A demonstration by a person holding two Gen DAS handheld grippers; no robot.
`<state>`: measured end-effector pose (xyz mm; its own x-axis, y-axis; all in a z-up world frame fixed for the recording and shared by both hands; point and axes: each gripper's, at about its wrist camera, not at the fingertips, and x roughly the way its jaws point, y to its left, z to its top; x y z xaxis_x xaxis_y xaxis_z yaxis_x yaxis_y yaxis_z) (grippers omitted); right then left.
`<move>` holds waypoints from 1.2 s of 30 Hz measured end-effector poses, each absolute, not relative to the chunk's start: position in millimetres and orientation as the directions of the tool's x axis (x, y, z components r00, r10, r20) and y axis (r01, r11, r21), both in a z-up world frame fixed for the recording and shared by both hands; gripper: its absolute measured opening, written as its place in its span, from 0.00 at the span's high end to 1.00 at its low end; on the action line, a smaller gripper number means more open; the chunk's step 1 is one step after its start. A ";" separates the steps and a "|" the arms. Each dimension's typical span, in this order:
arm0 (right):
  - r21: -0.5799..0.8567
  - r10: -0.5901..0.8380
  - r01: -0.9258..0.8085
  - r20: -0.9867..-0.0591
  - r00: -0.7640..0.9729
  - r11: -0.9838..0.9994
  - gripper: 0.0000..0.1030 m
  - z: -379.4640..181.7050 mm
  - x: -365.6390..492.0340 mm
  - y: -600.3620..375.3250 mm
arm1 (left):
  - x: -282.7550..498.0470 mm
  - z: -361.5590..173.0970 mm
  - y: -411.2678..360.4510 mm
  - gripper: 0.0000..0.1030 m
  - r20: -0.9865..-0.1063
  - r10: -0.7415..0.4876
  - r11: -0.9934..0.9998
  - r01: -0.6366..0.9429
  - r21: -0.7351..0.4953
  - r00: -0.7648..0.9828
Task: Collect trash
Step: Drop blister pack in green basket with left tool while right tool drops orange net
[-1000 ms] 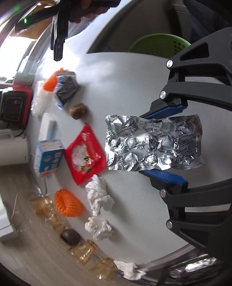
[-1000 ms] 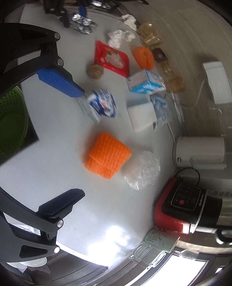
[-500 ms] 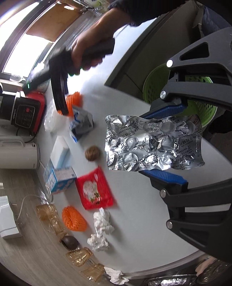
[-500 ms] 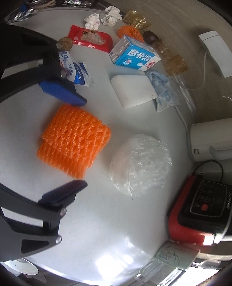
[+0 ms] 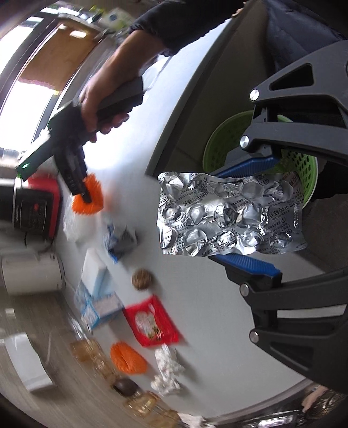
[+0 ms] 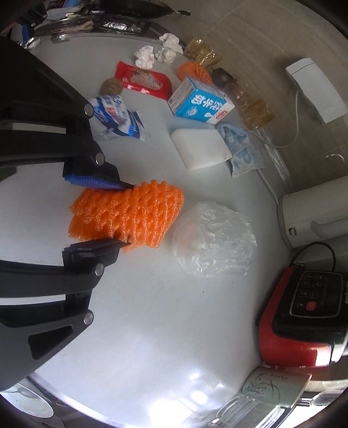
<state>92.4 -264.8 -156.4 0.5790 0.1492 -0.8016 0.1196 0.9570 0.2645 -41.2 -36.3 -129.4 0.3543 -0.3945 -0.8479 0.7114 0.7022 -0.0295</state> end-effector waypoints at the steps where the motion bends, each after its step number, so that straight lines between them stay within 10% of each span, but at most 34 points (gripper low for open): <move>1: 0.263 0.149 0.115 -0.798 0.584 0.958 0.68 -151.2 84.8 -266.0 | -45.1 -130.5 -39.7 0.50 -0.852 -0.400 0.684 0.729 -0.033 0.337; 8: 0.238 0.133 0.088 -0.773 0.621 0.967 0.68 -111.4 -0.8 -270.4 | -87.0 -152.6 -67.8 0.48 -0.895 -0.401 0.505 0.862 -0.038 0.195; 12: 0.242 0.148 0.072 -0.774 0.616 0.968 0.67 -102.3 -44.4 -265.7 | -101.3 -162.8 -76.7 0.21 -0.902 -0.410 0.447 0.892 -0.071 0.134; 15: 0.248 0.164 0.060 -0.785 0.597 0.967 0.67 -101.9 -72.8 -259.0 | -100.9 -163.3 -83.4 0.19 -0.902 -0.419 0.434 0.896 -0.095 0.107; 25: 0.276 0.294 -0.107 -0.850 0.436 0.955 0.63 -132.5 -127.5 -204.1 | -66.1 -120.8 -49.3 0.10 -0.852 -0.444 0.619 0.782 -0.069 0.276; 36: 0.239 0.294 -0.193 -0.889 0.350 0.952 0.19 -154.1 -130.3 -169.0 | -30.1 -99.2 -0.8 0.07 -0.815 -0.391 0.794 0.604 -0.064 0.428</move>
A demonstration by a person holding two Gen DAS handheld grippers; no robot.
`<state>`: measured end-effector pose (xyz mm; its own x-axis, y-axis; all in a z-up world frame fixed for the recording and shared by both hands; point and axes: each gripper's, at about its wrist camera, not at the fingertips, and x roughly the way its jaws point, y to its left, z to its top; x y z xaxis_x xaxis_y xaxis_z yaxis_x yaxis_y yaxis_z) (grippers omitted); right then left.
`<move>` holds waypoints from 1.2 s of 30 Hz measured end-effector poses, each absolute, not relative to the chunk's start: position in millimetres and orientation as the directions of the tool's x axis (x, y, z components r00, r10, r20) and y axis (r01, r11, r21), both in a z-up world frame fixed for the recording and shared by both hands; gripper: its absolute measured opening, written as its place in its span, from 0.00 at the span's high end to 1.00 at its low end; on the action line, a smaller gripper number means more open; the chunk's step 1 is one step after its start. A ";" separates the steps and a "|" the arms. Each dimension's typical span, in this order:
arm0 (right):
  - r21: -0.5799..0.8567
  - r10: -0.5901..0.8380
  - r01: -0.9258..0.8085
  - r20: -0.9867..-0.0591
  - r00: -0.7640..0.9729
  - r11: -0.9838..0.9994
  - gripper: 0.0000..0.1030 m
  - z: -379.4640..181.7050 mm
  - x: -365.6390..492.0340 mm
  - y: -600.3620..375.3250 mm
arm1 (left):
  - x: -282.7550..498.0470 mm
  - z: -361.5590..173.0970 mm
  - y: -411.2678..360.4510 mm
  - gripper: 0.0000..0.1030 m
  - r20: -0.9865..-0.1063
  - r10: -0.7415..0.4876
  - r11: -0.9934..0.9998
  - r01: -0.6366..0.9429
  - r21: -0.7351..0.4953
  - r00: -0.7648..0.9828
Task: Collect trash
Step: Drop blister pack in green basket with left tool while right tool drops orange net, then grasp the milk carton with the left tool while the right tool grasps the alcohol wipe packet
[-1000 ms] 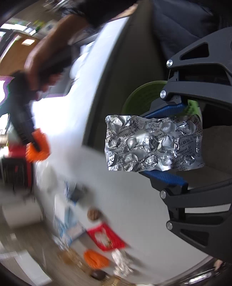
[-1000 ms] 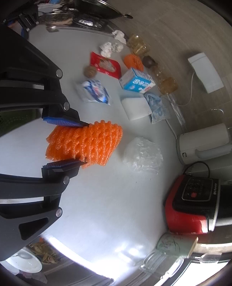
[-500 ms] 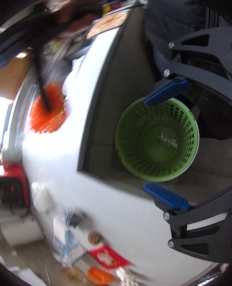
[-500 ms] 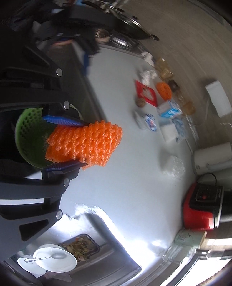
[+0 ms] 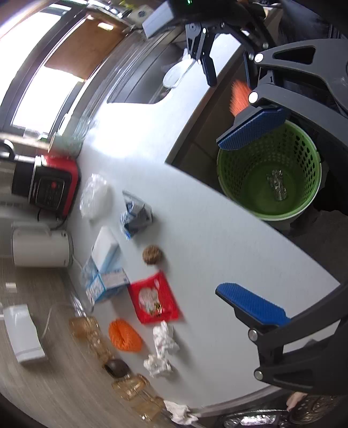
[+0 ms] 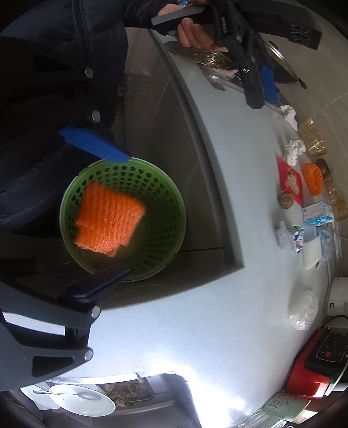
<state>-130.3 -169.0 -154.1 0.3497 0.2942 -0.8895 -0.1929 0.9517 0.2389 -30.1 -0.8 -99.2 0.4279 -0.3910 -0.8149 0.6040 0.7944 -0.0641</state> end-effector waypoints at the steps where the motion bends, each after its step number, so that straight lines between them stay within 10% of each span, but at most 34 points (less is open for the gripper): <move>1: 0.237 0.294 -0.193 -0.886 0.360 0.952 0.18 -151.7 -127.1 -169.6 | -28.7 -98.6 -0.1 0.07 -0.815 -0.388 0.799 0.598 -0.064 0.431; 29: 0.109 0.139 -0.087 -0.849 0.510 0.990 0.17 -155.9 112.4 -154.5 | 59.5 -101.1 5.4 0.07 -0.788 -0.279 0.914 0.403 -0.043 0.549; 36: 0.139 0.158 -0.075 -0.881 0.446 0.987 0.55 -177.7 124.0 -161.7 | 92.8 -98.3 -5.3 0.07 -0.785 -0.279 0.929 0.363 -0.075 0.553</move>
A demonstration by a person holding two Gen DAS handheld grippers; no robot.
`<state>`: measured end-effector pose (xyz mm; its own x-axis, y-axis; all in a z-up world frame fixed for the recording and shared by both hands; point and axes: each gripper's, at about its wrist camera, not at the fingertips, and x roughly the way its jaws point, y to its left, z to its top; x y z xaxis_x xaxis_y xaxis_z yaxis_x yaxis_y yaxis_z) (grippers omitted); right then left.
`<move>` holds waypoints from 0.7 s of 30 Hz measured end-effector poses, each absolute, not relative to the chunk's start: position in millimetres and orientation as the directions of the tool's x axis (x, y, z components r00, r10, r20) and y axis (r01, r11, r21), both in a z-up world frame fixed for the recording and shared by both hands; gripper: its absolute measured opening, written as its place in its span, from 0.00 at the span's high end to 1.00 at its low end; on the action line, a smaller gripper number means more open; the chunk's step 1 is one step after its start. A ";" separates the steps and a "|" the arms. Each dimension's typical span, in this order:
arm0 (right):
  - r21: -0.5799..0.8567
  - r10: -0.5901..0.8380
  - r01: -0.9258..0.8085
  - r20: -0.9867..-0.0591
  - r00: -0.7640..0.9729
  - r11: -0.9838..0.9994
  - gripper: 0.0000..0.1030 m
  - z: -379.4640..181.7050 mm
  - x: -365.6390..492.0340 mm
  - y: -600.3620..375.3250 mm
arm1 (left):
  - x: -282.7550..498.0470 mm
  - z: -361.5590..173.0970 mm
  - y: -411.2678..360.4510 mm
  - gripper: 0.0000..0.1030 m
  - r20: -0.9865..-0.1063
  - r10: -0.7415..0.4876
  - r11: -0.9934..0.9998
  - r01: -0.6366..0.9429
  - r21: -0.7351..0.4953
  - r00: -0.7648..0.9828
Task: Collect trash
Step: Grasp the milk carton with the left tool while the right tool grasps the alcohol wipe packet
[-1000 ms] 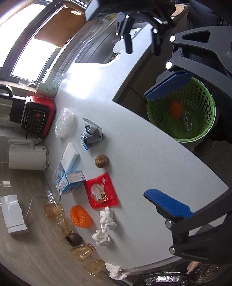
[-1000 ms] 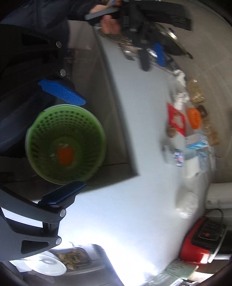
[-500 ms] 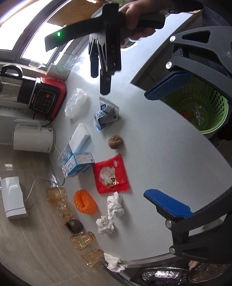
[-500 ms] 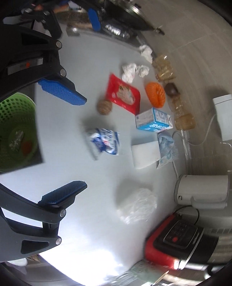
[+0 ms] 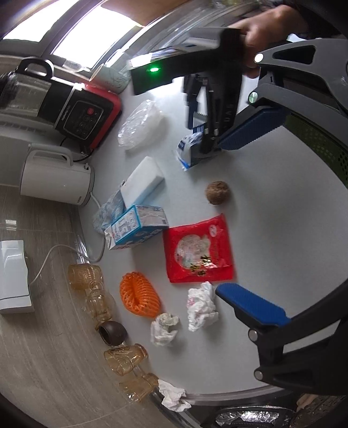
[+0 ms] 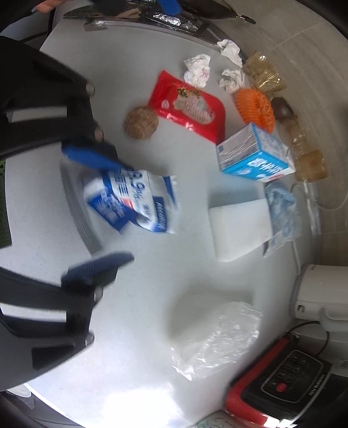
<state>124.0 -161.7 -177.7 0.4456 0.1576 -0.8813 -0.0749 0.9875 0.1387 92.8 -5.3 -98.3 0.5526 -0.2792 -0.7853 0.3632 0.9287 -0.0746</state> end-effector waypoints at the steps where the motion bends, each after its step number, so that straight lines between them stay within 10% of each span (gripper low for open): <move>1: 0.149 0.167 -0.075 -0.883 0.439 0.986 0.58 -179.1 124.3 -163.4 | 96.3 -97.6 -7.0 0.07 -0.785 -0.278 0.930 0.360 -0.075 0.554; 10: 0.214 0.221 -0.068 -0.860 0.460 0.974 0.80 -174.7 114.9 -181.3 | 138.9 -95.4 -22.6 0.07 -0.788 -0.237 0.950 0.304 -0.066 0.568; 21: 0.238 0.219 -0.035 -0.814 0.538 0.971 0.80 -140.6 82.3 -216.6 | 228.1 -115.1 -66.9 0.07 -0.815 -0.104 0.979 0.203 0.017 0.570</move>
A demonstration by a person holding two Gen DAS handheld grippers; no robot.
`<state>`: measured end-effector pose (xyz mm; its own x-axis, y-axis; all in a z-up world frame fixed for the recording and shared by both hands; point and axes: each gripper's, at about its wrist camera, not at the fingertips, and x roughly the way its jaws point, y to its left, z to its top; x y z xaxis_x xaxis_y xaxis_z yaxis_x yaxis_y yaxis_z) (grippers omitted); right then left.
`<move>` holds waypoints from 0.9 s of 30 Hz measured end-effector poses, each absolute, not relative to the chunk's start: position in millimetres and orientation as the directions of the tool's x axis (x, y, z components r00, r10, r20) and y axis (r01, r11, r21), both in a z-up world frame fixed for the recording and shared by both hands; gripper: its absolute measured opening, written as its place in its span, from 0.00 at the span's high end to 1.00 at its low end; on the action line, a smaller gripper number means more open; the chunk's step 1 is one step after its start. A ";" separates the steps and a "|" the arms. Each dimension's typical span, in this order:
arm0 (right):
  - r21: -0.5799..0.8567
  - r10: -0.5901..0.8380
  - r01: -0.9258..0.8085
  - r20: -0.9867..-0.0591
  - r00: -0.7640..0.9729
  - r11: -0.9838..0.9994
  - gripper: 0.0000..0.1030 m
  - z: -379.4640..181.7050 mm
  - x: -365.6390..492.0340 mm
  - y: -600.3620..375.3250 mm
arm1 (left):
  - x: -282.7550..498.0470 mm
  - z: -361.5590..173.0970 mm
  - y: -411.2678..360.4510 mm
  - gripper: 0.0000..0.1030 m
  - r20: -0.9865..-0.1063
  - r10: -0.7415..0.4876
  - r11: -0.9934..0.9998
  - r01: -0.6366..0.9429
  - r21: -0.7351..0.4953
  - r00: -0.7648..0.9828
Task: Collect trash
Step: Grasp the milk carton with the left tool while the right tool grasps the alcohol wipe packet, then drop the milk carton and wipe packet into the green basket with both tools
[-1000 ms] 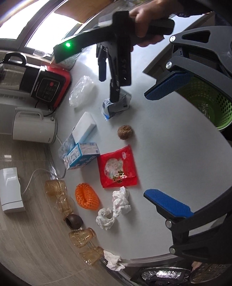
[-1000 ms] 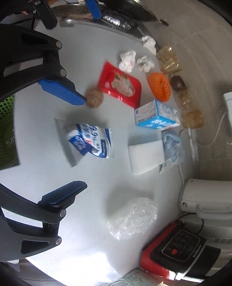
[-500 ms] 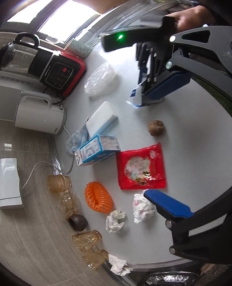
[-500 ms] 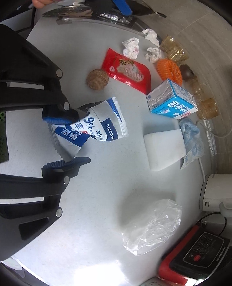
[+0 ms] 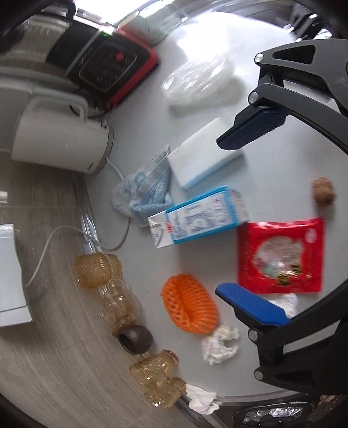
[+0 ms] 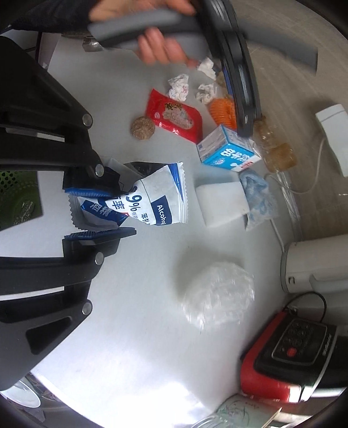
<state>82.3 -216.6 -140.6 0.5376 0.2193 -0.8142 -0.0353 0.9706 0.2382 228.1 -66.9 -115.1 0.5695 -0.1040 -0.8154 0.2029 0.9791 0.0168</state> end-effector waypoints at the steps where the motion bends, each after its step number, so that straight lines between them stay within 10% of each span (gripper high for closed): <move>1: 0.242 0.220 -0.031 -0.811 0.542 0.970 0.80 -138.1 78.8 -221.0 | 235.4 -119.9 -70.8 0.07 -0.820 -0.090 0.980 0.198 0.028 0.565; 7: 0.259 0.219 -0.005 -0.803 0.554 0.966 0.80 -132.0 65.4 -243.1 | 269.2 -147.5 -74.9 0.14 -0.860 -0.033 0.992 0.124 0.036 0.510; 11: 0.272 0.224 0.007 -0.804 0.551 0.962 0.80 -134.6 61.0 -251.8 | 281.6 -161.7 -72.0 0.60 -0.893 -0.037 0.997 0.076 -0.003 0.449; 27: 0.282 0.235 -0.015 -0.767 0.597 0.959 0.80 -118.0 27.5 -245.9 | 186.4 -98.7 -55.6 0.61 -0.830 -0.144 0.976 0.217 -0.029 0.539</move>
<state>27.5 -245.9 -118.0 0.5966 0.2348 -0.7674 -0.0150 0.9593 0.2819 186.4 -55.6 -98.7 0.5393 -0.1442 -0.8296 0.2167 0.9758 -0.0288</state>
